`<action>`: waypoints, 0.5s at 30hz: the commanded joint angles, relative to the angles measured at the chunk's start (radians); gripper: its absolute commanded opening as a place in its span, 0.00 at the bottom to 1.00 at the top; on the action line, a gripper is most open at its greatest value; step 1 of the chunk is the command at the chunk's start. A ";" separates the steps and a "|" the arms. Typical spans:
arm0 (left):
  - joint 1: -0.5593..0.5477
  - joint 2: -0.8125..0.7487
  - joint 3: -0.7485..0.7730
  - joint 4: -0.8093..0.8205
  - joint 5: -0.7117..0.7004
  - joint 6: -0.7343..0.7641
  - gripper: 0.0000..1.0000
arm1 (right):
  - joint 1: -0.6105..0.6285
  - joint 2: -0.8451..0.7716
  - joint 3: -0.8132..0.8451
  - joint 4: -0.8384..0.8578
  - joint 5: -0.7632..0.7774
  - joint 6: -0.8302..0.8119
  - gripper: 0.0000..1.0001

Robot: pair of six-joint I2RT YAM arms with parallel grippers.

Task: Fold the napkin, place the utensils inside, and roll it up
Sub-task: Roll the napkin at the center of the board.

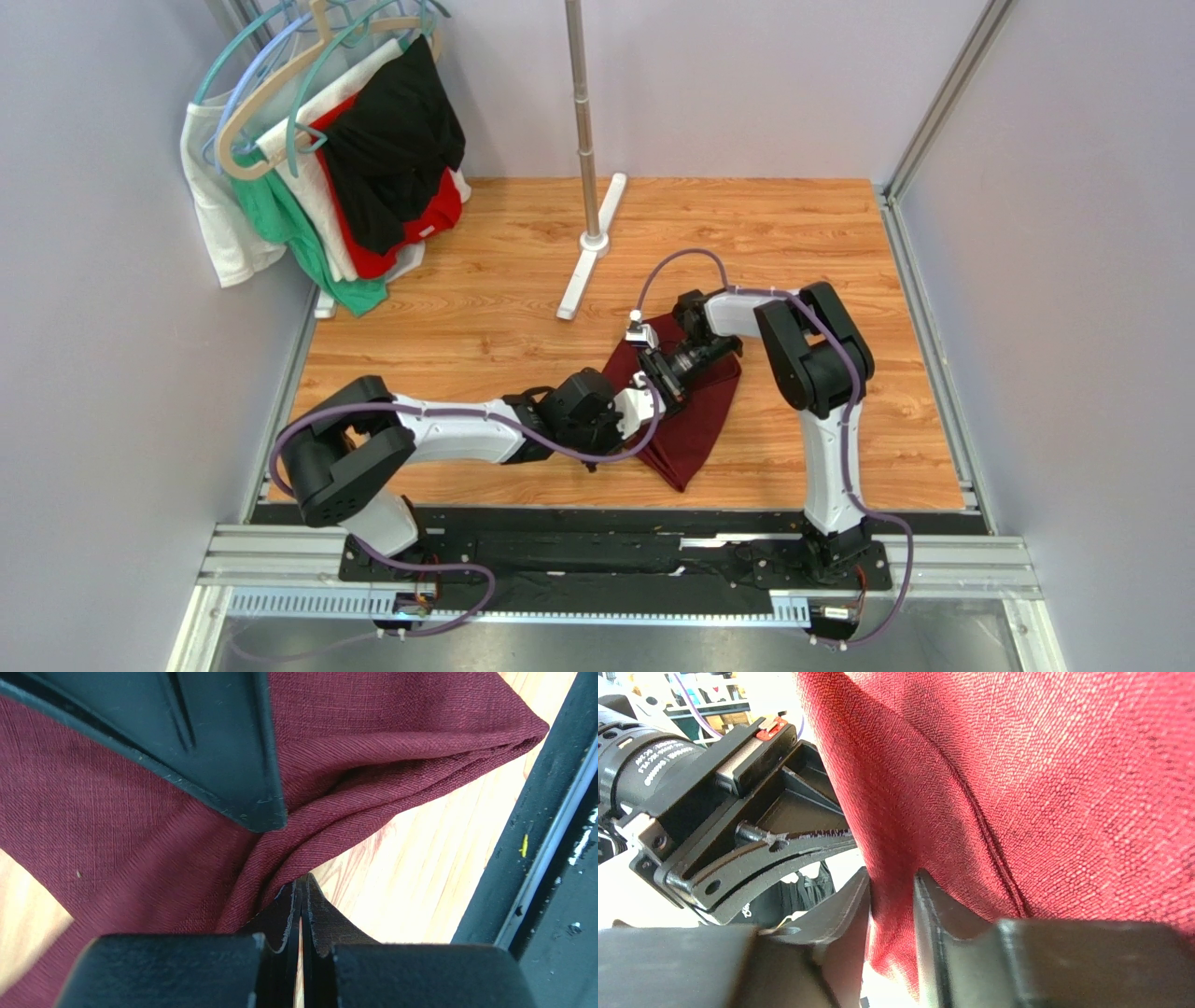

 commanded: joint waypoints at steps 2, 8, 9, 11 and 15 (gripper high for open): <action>0.047 -0.067 -0.037 0.035 0.106 -0.058 0.00 | 0.000 -0.109 -0.026 0.042 -0.016 0.038 0.45; 0.101 -0.092 -0.067 0.087 0.206 -0.118 0.06 | -0.002 -0.316 -0.126 0.198 0.130 0.254 0.90; 0.107 -0.098 -0.068 0.088 0.213 -0.122 0.06 | -0.002 -0.344 -0.157 0.217 0.185 0.283 0.91; 0.121 -0.110 -0.076 0.101 0.233 -0.133 0.08 | -0.002 -0.428 -0.187 0.269 0.240 0.381 0.92; 0.136 -0.110 -0.079 0.104 0.275 -0.141 0.09 | -0.002 -0.615 -0.282 0.363 0.453 0.551 0.92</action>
